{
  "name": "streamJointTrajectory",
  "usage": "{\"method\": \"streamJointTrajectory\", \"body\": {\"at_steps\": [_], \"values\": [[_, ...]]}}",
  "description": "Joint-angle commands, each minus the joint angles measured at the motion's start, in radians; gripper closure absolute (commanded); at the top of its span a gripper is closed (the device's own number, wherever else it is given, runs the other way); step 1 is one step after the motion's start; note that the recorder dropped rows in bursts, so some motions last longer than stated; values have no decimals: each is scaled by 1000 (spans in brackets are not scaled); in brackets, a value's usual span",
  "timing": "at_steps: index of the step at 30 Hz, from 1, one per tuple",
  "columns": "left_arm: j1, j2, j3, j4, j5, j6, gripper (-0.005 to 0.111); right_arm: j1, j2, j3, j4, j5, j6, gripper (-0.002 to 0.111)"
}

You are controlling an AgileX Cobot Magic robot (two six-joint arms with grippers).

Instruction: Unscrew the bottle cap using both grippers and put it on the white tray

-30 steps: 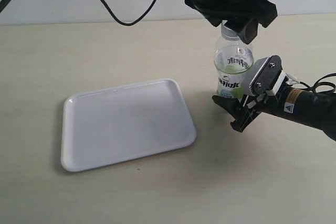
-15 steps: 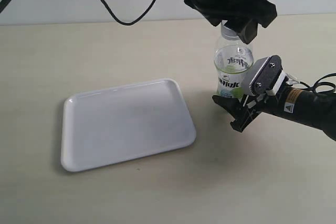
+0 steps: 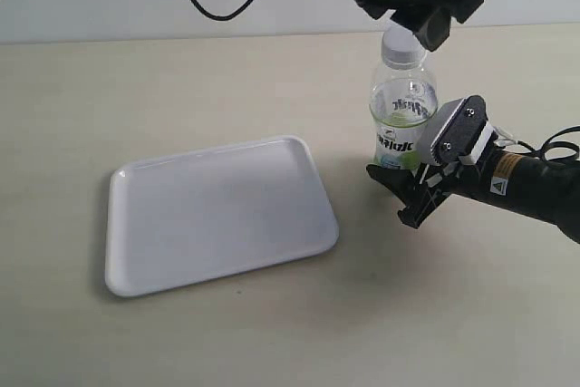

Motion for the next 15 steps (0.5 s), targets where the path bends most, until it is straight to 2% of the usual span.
{"method": "streamJointTrajectory", "body": {"at_steps": [1,15], "values": [[-3,-13,-37,6,30,45,41,0,-5,-2,7,28,-2,108],[-3,-13,-39,6,53,435,41,0,-5,-2,7,28,-2,108]]}}
